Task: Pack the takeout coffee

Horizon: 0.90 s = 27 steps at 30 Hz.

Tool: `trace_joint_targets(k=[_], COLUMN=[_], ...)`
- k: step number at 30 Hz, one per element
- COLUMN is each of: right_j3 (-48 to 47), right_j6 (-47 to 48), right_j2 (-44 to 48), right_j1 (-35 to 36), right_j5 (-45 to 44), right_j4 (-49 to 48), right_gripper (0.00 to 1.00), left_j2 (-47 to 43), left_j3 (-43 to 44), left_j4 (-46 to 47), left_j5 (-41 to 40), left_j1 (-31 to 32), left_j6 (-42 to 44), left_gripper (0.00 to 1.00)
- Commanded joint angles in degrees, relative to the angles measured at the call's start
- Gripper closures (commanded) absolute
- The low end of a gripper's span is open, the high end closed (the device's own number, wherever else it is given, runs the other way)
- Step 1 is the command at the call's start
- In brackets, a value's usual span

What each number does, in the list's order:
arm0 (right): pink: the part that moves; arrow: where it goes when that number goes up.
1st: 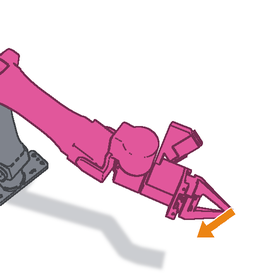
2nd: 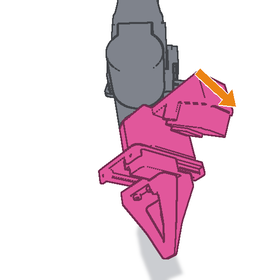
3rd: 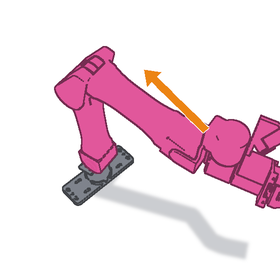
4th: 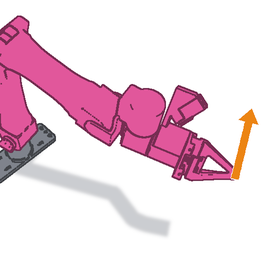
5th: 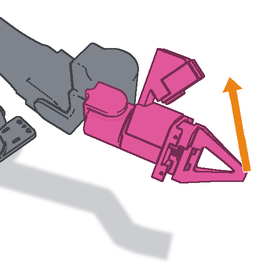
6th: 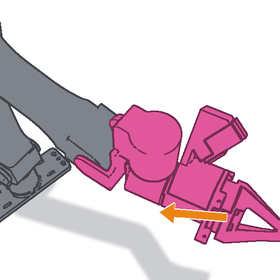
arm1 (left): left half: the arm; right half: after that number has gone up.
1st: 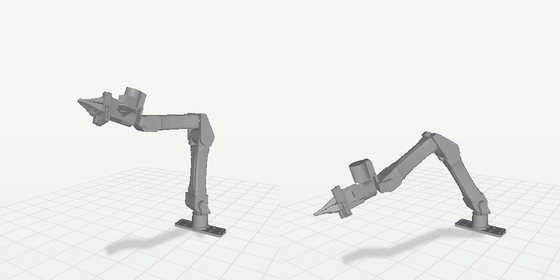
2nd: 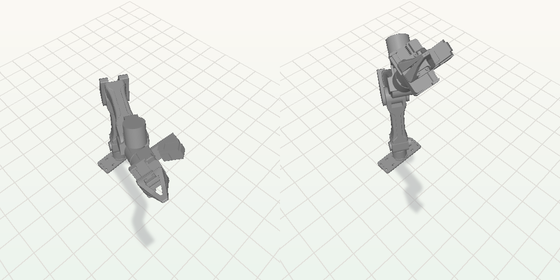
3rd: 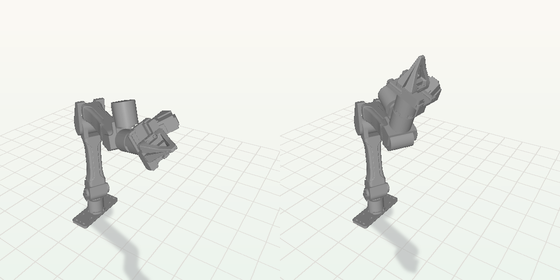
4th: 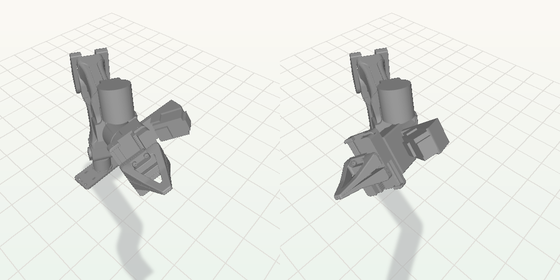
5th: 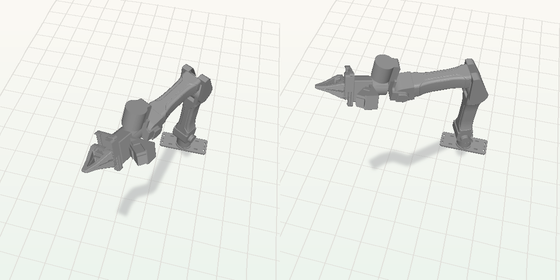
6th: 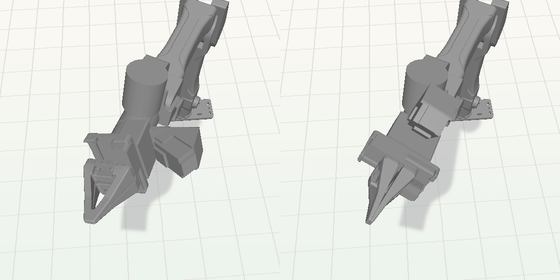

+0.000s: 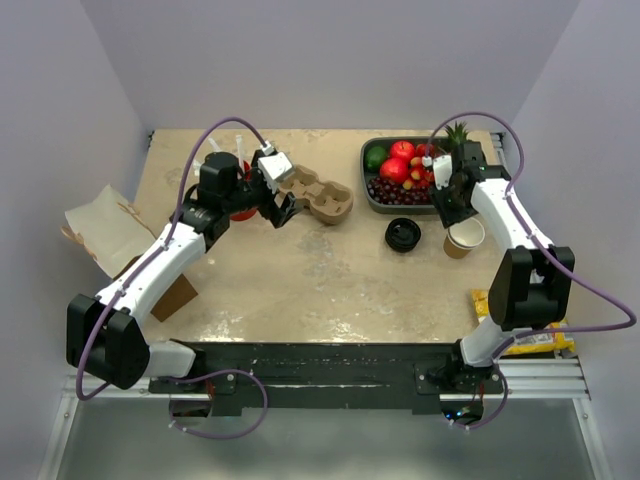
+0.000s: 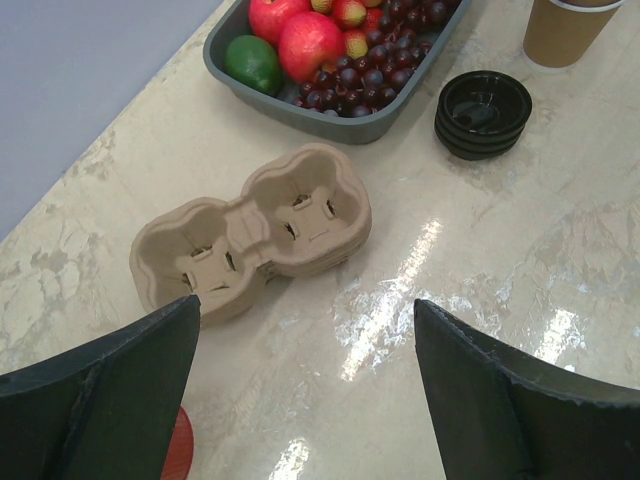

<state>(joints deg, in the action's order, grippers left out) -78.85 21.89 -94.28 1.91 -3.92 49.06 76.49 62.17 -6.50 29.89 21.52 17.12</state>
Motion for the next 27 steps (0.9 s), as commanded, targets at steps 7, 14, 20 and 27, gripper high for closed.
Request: trace_joint_targets(k=[7, 14, 20, 27], right_j3=[1.9, 2.0, 2.1, 2.6], right_j6=[-0.3, -0.7, -0.4, -0.5], right_j2=[1.8, 1.7, 3.0, 4.9], right_j1=[-0.2, -0.2, -0.3, -0.5], right_j5=[0.1, 0.3, 0.0, -0.4], right_j4=[1.7, 2.0, 2.3, 2.9], right_gripper=[0.64, 0.74, 0.85, 1.0], left_j2=[0.2, 0.4, 1.3, 2.3], left_j3=[0.5, 0.2, 0.3, 0.0], left_j4=[3.1, 3.4, 3.9, 4.9], left_j5=[1.4, 1.8, 2.0, 2.5], left_j1=[0.3, 0.5, 1.0, 2.1], left_j6=[-0.6, -0.9, -0.8, -0.4], left_gripper=[0.09, 0.09, 0.09, 0.09])
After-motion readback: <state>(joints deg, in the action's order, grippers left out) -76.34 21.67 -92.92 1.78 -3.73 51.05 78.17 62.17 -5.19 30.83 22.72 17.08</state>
